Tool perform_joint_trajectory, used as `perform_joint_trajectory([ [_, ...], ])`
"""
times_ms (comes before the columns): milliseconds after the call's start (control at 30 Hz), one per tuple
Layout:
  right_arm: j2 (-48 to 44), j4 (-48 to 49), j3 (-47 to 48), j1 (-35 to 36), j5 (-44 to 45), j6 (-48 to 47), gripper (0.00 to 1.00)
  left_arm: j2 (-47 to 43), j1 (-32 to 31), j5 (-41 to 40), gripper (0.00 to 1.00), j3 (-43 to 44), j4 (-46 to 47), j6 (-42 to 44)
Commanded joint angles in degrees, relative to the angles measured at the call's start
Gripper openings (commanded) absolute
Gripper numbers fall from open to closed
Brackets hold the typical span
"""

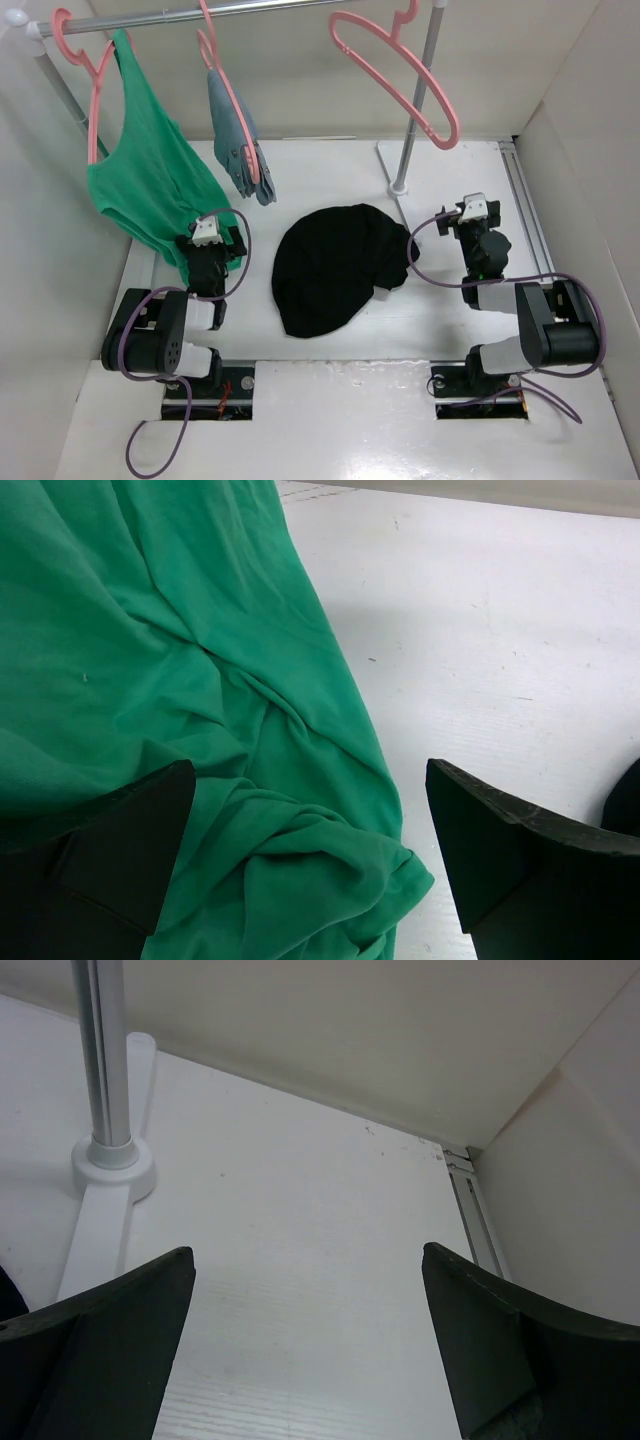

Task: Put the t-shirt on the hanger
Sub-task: Grab a hanger with the right arm

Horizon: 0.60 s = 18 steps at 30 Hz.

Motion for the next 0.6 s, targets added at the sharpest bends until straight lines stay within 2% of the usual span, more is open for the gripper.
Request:
perform_joint_trajectory([
  [0,-0.28,1.89,0.0,0.46,0.32,-0.08,1.0,-0.47,0.31,0.96,0.99,0.67,12.43,-0.38],
  [100,-1.86,-0.89,1.66,0.46,-0.64,-0.6,1.0,-0.47,0.31,0.96,0.99,0.67,12.43,-0.38],
  [133,-3.0,-3.79,2.8,1.16,-1.26,-1.13,1.0,-0.47,0.31,6.97,0.99,0.67,13.47,2.75],
  [167,-5.79,-13.3,6.55,1.86,-1.26,-1.13,1.0,-3.08,1.01,9.55,0.99,-1.59,13.48,3.48],
  [233,-7.84,-24.77,11.66,2.39,-1.26,-1.05,1.0,-6.77,1.01,13.77,0.99,-4.59,16.3,4.88],
  [267,-7.84,-29.7,14.03,2.4,-1.26,-1.05,1.0,-12.62,1.01,22.84,0.99,-5.48,12.82,9.94],
  [300,-8.45,-37.84,17.8,3.01,-1.78,-0.35,1.0,-16.08,1.01,28.16,0.99,-5.48,8.0,13.55],
  [333,-8.46,-40.88,19.14,3.01,-1.79,-0.34,1.0,-19.5,1.01,33.6,0.99,-4.35,1.16,18.03],
  [367,-8.46,-43.17,20.2,3.97,-2.57,-0.34,1.0,-22.5,1.01,43.23,0.99,-2.78,-15.44,22.6],
  [400,-8.98,-44.94,20.73,4.67,-2.58,-0.34,1.0,-26.7,1.01,46.89,0.99,-1.19,-22.65,26.65],
  [433,-8.99,-47.82,21.35,6.51,-2.58,-0.34,1.0,-28.05,1.01,49.02,0.99,0.48,-27.43,30.17],
  [500,-9.51,-50.48,22.75,8.63,-2.06,-0.34,1.0,-31.82,1.01,48.87,0.99,0.49,-32.81,29.68],
  [567,-10.12,-54.34,24.42,12.49,-1.26,-0.34,1.0,-34.12,0.49,48.25,0.99,-0.82,-34.41,33.16],
])
